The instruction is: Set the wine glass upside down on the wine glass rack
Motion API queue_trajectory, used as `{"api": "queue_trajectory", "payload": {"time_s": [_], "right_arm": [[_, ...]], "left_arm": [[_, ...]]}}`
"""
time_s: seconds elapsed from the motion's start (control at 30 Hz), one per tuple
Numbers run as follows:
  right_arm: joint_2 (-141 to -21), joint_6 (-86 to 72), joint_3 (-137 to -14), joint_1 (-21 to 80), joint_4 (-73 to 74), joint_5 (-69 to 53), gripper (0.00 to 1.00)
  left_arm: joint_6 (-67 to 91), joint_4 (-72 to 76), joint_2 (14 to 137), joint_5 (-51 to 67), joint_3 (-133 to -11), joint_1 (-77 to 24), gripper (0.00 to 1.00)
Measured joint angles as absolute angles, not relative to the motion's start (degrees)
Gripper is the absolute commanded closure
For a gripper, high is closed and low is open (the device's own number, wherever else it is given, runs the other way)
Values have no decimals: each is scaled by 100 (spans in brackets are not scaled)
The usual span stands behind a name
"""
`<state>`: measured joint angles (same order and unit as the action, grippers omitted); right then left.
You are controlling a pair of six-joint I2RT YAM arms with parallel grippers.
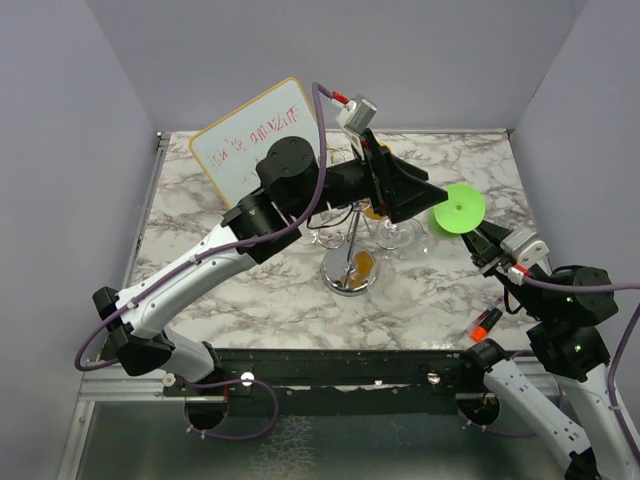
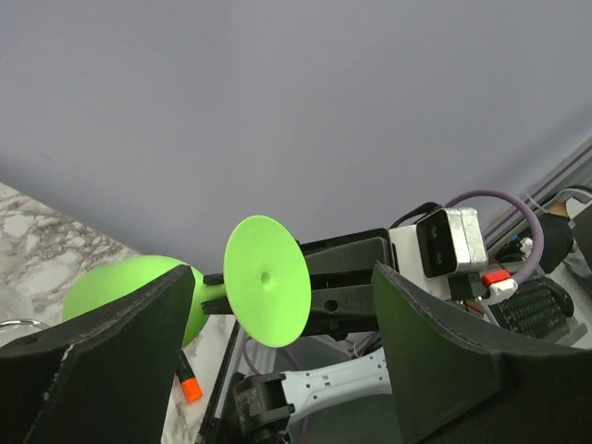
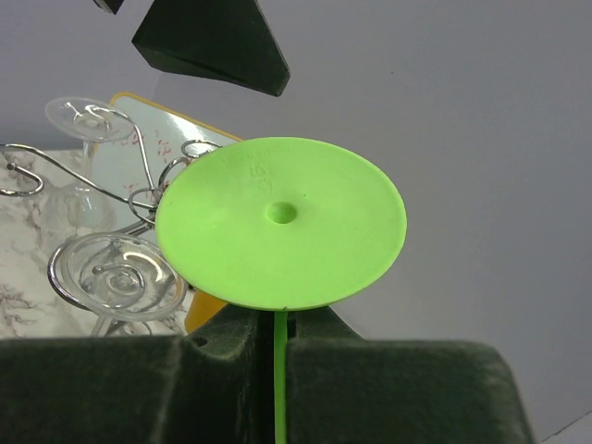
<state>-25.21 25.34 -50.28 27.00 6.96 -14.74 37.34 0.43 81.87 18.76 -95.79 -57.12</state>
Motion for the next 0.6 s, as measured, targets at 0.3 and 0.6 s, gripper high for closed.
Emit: {"api": "queue_trajectory", "payload": {"time_s": [0.3,0.6], "right_arm": [[-2451,2740,-5028,2700,690,-1704,99],[-2427,2770,-5017,2698,705,-1793,99]], "left_arm": [[3776,-320,8593,2447,-9706,-5712,42],[3863,-425,8790,2853,-9706,-5714,81]]}}
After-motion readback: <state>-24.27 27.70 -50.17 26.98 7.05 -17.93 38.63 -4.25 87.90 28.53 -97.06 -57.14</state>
